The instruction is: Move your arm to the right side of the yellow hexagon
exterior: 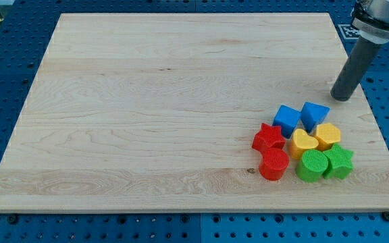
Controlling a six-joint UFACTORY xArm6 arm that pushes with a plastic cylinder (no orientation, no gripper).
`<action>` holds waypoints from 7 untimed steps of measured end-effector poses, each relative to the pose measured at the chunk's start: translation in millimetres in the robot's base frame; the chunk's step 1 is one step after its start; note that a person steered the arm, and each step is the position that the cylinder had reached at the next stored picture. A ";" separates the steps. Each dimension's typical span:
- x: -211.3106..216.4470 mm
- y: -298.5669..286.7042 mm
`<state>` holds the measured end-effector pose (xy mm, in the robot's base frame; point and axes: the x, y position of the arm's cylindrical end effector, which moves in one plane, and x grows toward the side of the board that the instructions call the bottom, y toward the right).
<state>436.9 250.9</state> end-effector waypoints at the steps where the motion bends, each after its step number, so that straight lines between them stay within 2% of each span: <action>1: 21.9 3.3; 2: 36.9 3.5; 7: 58.1 3.5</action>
